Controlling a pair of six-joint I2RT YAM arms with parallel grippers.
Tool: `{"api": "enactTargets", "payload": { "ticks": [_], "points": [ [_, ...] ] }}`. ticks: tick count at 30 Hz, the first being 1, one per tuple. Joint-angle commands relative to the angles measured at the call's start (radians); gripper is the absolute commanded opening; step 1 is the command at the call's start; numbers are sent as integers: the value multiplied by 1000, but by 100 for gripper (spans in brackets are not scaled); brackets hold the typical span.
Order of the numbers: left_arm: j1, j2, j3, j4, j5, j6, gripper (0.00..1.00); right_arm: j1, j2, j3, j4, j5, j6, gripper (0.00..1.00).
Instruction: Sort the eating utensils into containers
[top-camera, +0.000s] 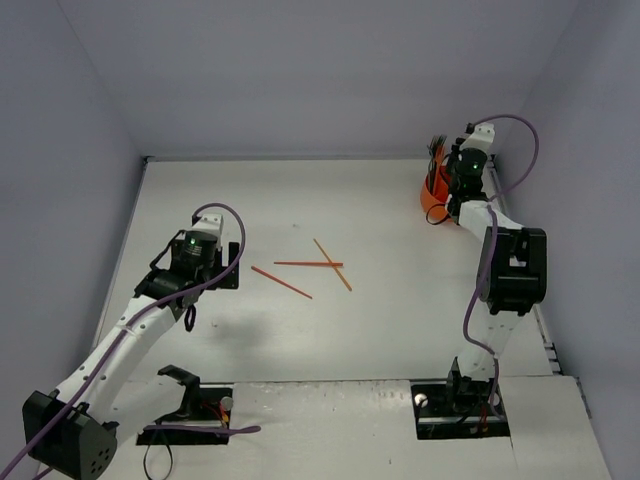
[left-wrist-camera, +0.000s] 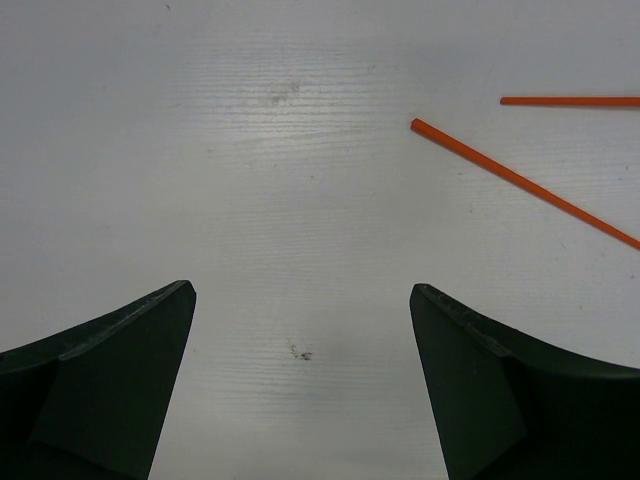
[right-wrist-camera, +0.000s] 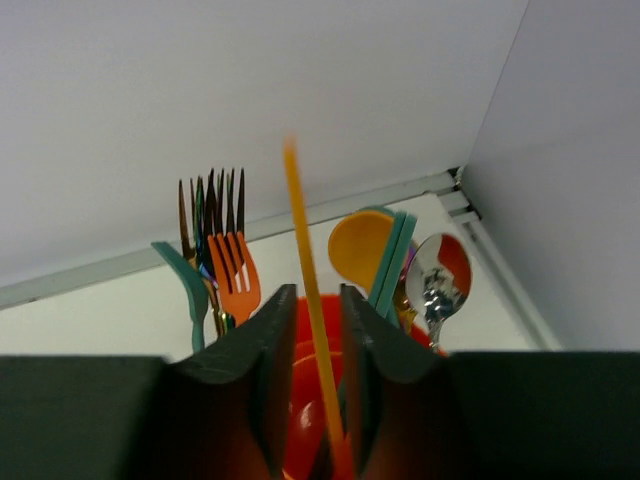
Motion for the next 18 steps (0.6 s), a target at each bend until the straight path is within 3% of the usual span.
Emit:
{"api": "enactTargets", "payload": {
  "ticks": [1,4,8,12,18],
  "points": [
    [-8,-21,36,35,-4,5,87,7,-130,-19,52,-27,3,39],
    [-8,-29,36,36,-5,5,87,32,-207,-15,-48,-63,-8,47],
    [-8,-31,38,37,-5,5,87,111,-301,47,-342,-124,-5,52],
    [-8,-31,41,35,-1,5,87,214,-323,69,-556,-206,20,52],
    [-8,-31,43,34,6,4,87,341,-309,24,-721,-326,71,49]
  ]
}}
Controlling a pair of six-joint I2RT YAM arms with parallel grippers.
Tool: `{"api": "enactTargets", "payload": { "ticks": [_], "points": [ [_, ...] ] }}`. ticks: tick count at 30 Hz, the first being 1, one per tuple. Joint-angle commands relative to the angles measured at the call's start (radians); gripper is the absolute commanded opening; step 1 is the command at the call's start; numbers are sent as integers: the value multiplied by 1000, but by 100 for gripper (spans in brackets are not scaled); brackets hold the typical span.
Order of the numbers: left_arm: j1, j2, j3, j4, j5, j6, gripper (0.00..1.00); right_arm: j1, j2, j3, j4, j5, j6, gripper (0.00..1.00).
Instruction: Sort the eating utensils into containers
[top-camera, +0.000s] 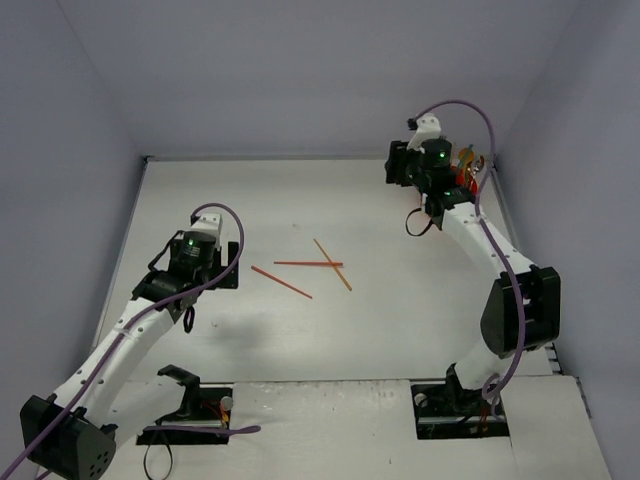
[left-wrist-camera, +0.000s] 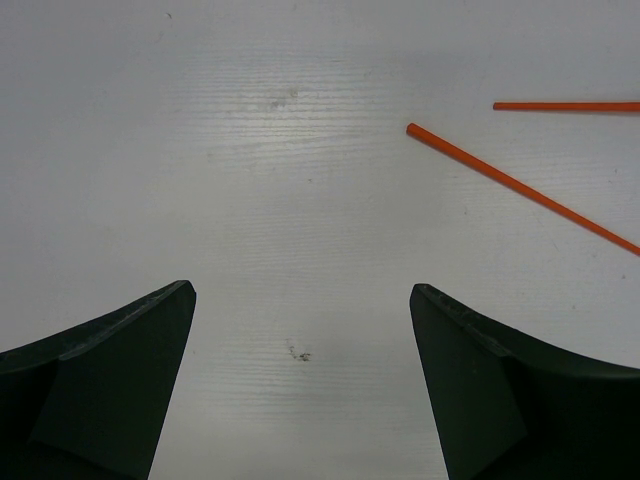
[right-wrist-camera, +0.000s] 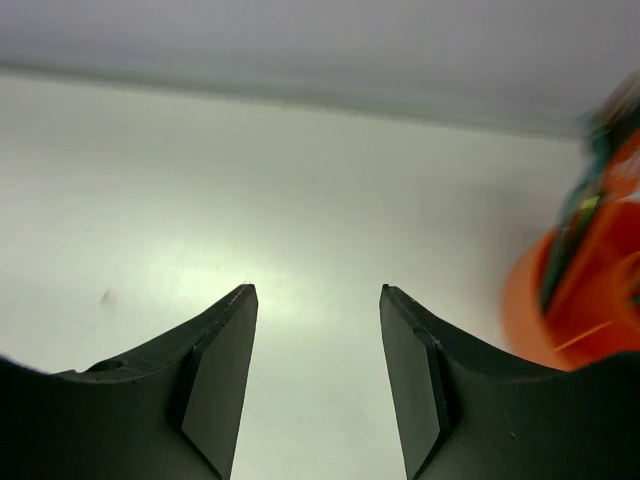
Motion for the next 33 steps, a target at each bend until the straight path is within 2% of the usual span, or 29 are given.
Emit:
{"api": "enactTargets", "payload": {
  "ticks": [1,12,21,33],
  "points": [
    [-5,-12,42,34,7,4,87,94,14,-21,-186,-97,36,49],
    [-5,-13,45,31,18,2,87,334,206,4,-223,-65,58,43],
    [-5,-24,43,28,12,2,87,386,346,26,-224,-44,49,39],
    [-5,-25,45,31,24,2,87,403,364,-40,-266,23,72,32]
  ]
}}
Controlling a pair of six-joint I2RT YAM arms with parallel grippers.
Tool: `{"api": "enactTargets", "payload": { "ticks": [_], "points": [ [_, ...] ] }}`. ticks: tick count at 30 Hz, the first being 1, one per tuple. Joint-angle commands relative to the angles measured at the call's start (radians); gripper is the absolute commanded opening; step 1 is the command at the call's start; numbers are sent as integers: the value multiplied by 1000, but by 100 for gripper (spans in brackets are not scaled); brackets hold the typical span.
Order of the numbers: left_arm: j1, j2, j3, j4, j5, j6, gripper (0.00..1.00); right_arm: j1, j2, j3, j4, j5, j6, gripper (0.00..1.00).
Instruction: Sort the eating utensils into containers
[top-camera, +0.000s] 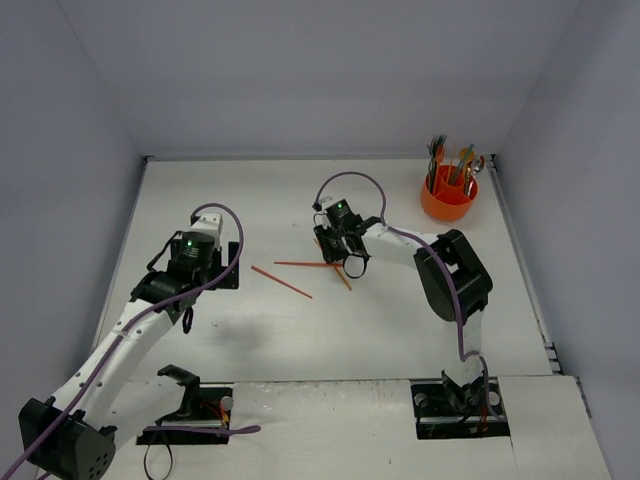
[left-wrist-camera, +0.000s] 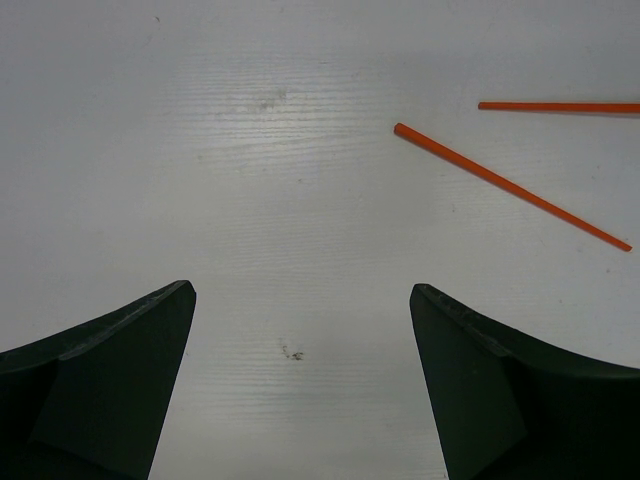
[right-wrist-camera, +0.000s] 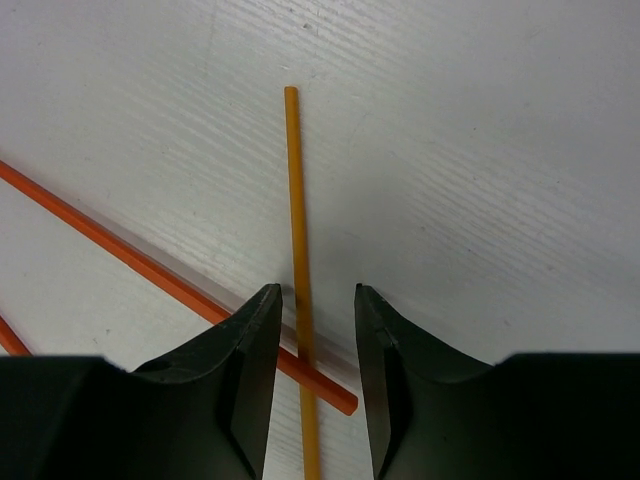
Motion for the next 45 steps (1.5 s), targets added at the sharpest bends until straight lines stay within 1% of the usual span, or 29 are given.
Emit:
{"api": "enactTargets", "payload": {
  "ticks": [1,8,16,18,21,24,30,36,42,45],
  "points": [
    [-5,-11,45,31,2,2,87,13,-19,-28,-49,52,13,32],
    [-5,-7,45,32,9,1,87,27,-58,-66,-178,139,-6,27],
    [-5,-6,45,33,12,1,87,12,-118,-137,-282,126,7,23],
    [-5,-4,44,31,13,1,87,5,-117,-137,-315,117,4,20],
    [-6,-4,45,33,12,0,87,-8,-109,-130,-330,90,-3,10],
    [-6,-5,45,31,14,-1,87,-30,-85,-101,-333,51,-12,9],
    [-6,-4,43,31,14,-1,87,-31,7,19,-351,23,-23,17],
    [-6,-8,43,30,9,1,87,-30,81,100,-379,41,-23,18],
    [-8,-9,43,29,4,2,87,-29,132,153,-441,84,-21,13],
    [-8,-7,42,29,4,2,87,-30,152,195,-465,95,-26,1]
  ]
}}
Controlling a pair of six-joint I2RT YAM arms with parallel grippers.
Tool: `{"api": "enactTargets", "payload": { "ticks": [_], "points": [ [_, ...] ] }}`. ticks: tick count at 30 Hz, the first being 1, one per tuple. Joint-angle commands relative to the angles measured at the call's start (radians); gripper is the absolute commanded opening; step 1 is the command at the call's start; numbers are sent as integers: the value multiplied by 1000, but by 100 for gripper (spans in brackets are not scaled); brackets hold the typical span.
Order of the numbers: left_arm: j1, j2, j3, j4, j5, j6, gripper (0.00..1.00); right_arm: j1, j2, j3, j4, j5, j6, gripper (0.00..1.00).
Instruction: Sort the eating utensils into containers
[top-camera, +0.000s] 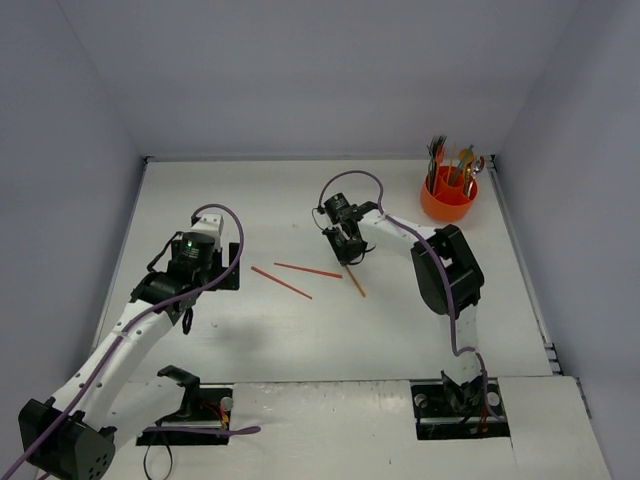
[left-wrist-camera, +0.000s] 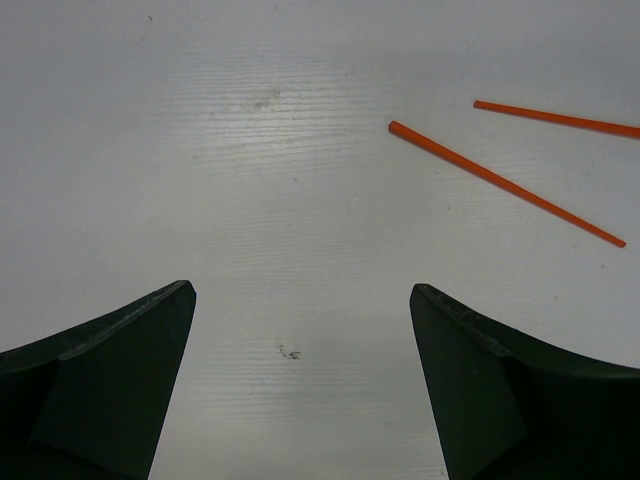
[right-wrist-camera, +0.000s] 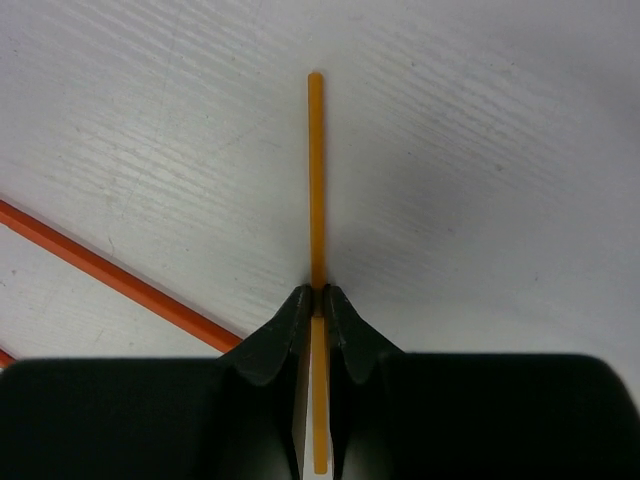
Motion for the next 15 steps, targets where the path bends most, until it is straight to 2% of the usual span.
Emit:
{"api": "enactTargets", "payload": {
  "ticks": [1,7,15],
  "points": [
    [-6,-6,42,30,-7,3,87,-5,80,31,-93,47,-9,0],
    [-6,-8,43,28,-13,4,87,-68,4,135,-85,11,-28,0],
    [-5,-13,44,29,-23,4,87,-318,-188,348,-8,-43,-82,0]
  ]
}}
